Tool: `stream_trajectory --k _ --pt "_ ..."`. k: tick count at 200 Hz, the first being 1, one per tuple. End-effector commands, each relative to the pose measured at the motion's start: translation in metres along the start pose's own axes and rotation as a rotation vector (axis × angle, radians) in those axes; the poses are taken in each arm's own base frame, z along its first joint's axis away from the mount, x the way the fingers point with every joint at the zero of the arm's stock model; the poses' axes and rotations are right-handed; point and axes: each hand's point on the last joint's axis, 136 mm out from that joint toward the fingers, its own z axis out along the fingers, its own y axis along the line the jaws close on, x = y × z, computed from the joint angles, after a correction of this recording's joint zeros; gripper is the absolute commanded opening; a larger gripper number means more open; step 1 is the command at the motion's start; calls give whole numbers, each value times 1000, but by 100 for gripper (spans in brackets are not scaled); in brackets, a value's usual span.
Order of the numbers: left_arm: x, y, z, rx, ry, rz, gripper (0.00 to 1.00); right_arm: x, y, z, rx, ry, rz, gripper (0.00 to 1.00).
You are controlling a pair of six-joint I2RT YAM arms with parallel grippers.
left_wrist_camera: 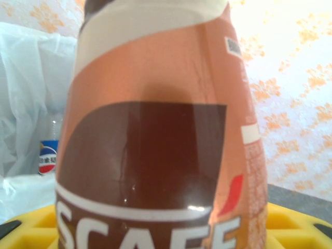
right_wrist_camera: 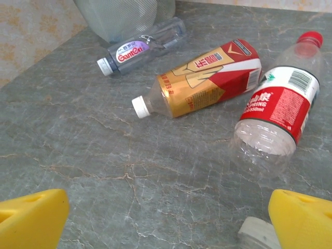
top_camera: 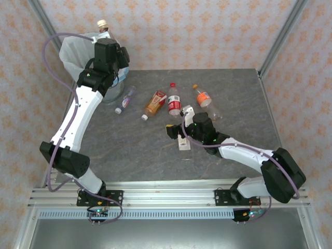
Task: Put the plastic bottles in the bin
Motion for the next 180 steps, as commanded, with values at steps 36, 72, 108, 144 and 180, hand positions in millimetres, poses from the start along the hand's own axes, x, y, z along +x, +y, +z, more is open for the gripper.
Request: stream_trajectory --k 36,72,108,144,180 --pt "-45 51 42 -137 -30 -14 53 -12 12 4 -62 8 50 99" --pt "-55 91 82 -233 -25 -43 53 -16 9 5 -43 5 15 99" --pt "-50 119 119 -277 -7 -62 53 -13 9 4 -44 5 17 99" --pt "-46 141 137 -325 3 -27 54 -11 12 5 -64 14 43 99" --pt "-33 155 156 -365 31 42 56 -22 12 4 -57 -16 64 99"
